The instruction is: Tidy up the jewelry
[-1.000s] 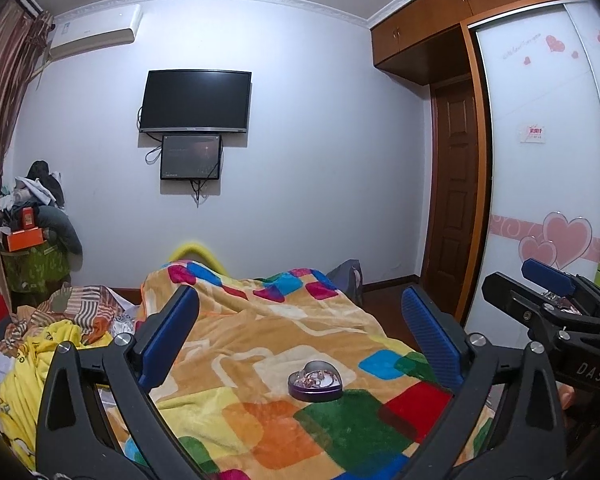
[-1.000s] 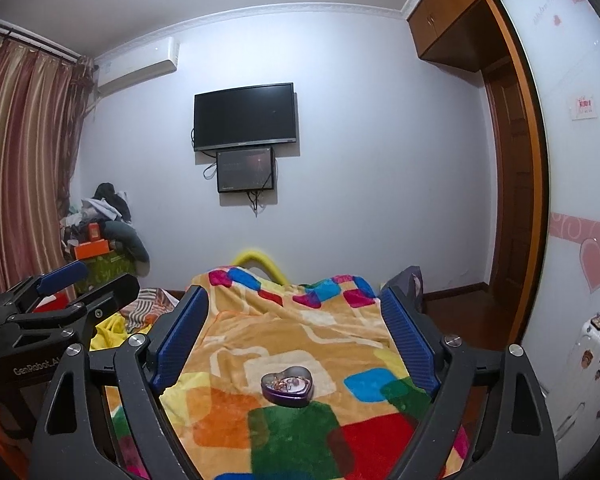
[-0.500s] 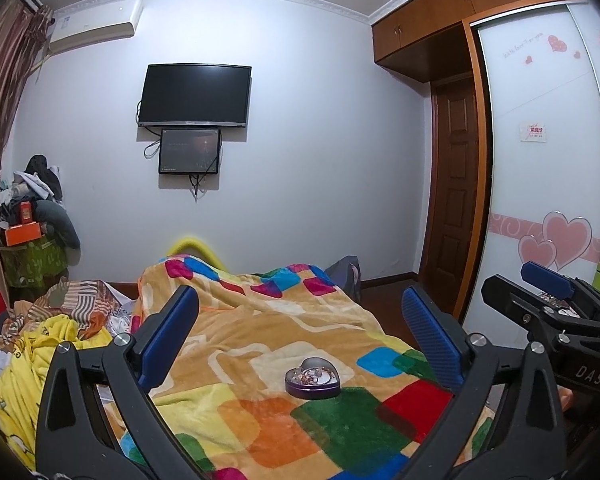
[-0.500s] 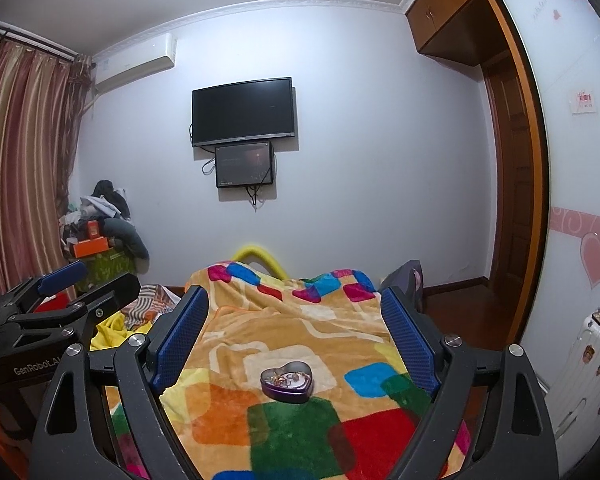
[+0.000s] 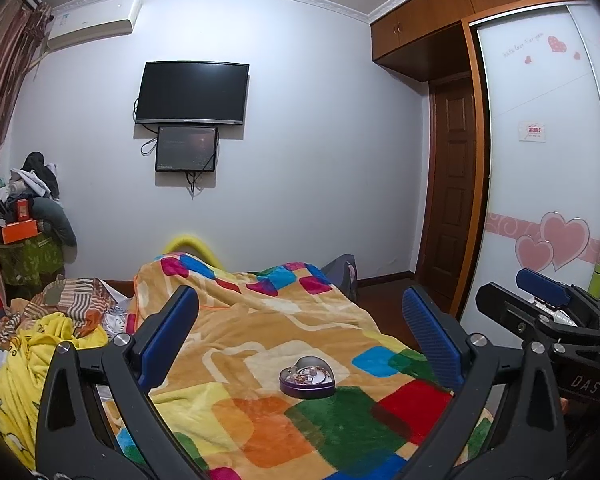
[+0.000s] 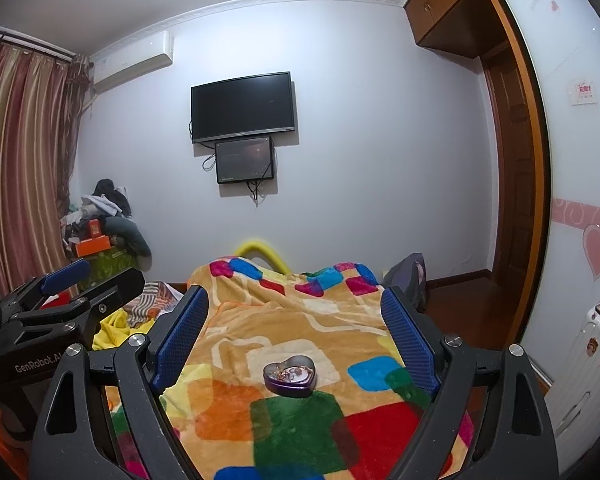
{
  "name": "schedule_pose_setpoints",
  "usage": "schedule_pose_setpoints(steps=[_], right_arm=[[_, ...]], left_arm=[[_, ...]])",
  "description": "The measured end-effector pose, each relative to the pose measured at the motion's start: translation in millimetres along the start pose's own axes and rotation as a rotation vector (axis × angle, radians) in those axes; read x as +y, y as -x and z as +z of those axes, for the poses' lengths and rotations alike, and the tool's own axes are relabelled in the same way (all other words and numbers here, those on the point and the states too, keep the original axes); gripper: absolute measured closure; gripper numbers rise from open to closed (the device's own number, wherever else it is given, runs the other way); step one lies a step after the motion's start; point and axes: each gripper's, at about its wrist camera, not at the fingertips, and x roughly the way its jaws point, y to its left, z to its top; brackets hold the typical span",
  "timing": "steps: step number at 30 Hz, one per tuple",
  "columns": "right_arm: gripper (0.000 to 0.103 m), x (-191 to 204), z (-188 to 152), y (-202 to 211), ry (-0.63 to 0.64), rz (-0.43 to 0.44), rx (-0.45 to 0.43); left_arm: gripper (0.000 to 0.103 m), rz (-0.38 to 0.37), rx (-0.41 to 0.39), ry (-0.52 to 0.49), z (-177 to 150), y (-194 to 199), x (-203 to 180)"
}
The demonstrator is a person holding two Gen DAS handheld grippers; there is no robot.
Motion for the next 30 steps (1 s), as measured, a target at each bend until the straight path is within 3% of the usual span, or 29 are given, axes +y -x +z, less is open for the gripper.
schedule_pose_setpoints(steps=[30], right_arm=[[0.017,-3.2,0.1,-3.4,-0.010,-0.003,0.013]], left_arm=[[0.001,-0.037,0.007,0.005,-3.2,-4.2,-2.2]])
